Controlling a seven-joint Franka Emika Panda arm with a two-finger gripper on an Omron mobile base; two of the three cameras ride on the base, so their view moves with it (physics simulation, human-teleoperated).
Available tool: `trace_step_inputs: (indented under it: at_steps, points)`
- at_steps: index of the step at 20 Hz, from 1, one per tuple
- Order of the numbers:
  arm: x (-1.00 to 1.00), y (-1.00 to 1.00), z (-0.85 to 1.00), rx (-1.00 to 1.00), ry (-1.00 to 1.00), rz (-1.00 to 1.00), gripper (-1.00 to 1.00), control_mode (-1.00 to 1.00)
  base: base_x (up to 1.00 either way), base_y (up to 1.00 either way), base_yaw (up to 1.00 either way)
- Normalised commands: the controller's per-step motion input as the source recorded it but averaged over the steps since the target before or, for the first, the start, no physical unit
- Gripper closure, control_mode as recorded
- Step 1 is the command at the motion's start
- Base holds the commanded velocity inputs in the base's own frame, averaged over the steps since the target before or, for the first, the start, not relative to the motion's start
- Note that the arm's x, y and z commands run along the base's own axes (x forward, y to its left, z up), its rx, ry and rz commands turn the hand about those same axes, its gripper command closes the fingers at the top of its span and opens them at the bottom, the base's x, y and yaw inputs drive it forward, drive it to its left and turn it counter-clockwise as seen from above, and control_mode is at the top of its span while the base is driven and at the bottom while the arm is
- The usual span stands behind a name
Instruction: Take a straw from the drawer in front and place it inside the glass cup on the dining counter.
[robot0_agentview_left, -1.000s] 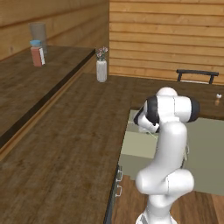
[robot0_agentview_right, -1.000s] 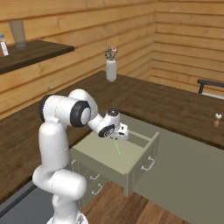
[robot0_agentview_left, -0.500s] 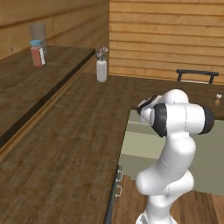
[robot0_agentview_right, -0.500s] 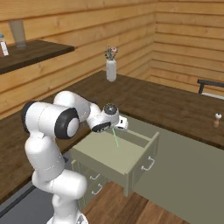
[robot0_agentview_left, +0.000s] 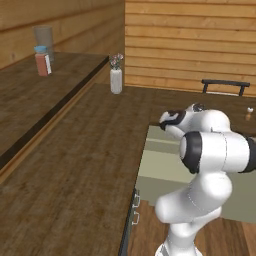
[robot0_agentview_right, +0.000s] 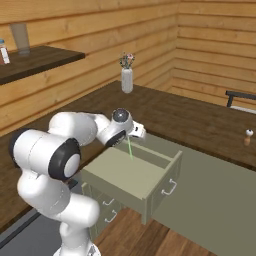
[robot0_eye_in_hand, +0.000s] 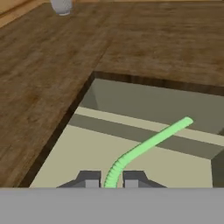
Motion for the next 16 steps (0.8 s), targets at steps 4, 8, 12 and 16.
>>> trace_step_inputs:
  at_steps: [4, 8, 12, 16]
  points:
    - [-0.04, 0.00, 1.00, 0.08, 0.17, -0.10, 1.00, -1.00, 0.00, 0.00, 0.00]
    - [-0.25, 0.00, 1.00, 0.12, 0.22, -0.09, 1.00, -1.00, 0.00, 0.00, 0.00]
    - [-0.69, 0.00, 0.96, 0.07, 0.16, -0.05, 1.00, -1.00, 0.00, 0.00, 0.00]
    - [-0.95, 0.01, 0.44, 0.01, 0.05, 0.00, 1.00, -1.00, 0.00, 0.00, 0.00]
